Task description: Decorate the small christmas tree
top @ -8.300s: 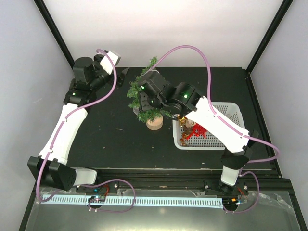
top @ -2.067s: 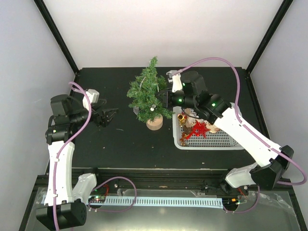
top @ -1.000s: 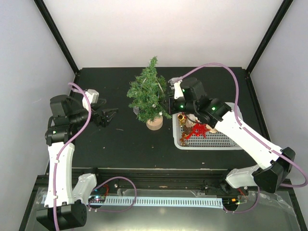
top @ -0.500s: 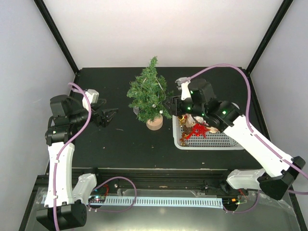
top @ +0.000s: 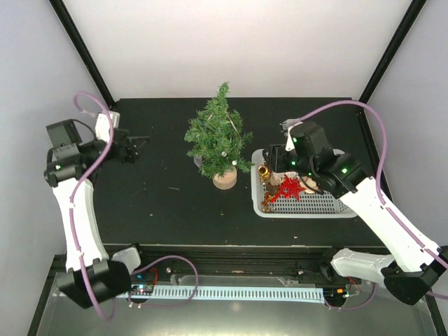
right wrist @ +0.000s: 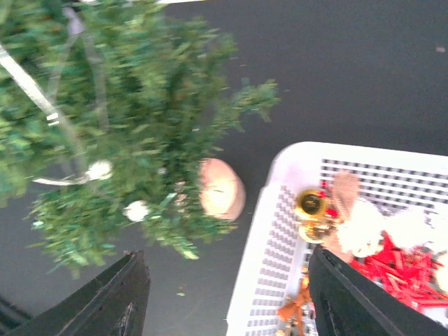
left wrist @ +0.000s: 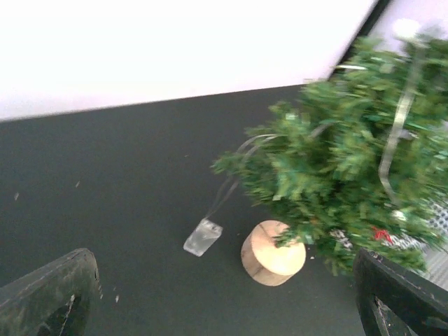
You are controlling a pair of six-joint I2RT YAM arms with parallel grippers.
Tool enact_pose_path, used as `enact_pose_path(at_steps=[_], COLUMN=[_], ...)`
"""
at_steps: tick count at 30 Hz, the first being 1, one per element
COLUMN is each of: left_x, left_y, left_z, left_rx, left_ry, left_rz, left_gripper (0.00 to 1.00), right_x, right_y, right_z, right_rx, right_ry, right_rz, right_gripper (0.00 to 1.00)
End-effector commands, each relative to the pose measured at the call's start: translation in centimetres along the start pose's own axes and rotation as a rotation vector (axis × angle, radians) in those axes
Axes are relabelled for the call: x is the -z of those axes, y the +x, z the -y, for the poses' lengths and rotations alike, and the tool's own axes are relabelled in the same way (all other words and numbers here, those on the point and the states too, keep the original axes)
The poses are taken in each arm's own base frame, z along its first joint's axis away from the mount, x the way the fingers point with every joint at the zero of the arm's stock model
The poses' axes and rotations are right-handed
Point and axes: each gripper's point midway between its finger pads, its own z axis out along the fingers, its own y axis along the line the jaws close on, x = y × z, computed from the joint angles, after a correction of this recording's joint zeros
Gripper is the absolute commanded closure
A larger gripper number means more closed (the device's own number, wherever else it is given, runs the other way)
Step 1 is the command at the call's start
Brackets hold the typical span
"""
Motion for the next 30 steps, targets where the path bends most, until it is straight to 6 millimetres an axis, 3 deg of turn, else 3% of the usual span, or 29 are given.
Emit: enact_pose_path(at_steps=[1,4,8,17,22,27,30], left_x=[0.8,1.2,1.4,1.5,-0.2,-0.5,-0.8], left_y=[1.7,2.9,4.3,5.1,7.2,7.5,7.9], left_z=[-3.4,-4.3,-3.9,-2.5,-2.4,-2.3,-2.3], left_rx=[0.177,0.204,0.153,0.064,0.08,0.036,0.049], left_ry=[0.008,0.01,-0.002,-0.037,-0.015,-0.041,-0.036], left_rz=[-0.076,-0.109,-0.101,-0.07,-0.118,-0.111,-0.119], left_gripper=[0.01,0.01,0.01,0.01,0.01,0.01,0.01], right_x=[0.7,0.5,-0.6,-6.1,-8.4,-9.6,-10.3], right_y=[0.6,1.0,1.7,3.5,3.8,3.8,4.2], right_z=[4.1,5.9,8.6,15.9,17.8,19.9,20.0], right_rx=[-0.089,-0.134,-0.177,-0.417,-0.485,-0.518,-0.555], right_ry=[0.103,0.126,0.174,0.268,0.32,0.433,0.439], right_rz=[-0.013,-0.024,-0.054,-0.145,-0.15,-0.174,-0.193], right_gripper=[0.36,0.36,0.36,0.44,0.49,0.48,0.48])
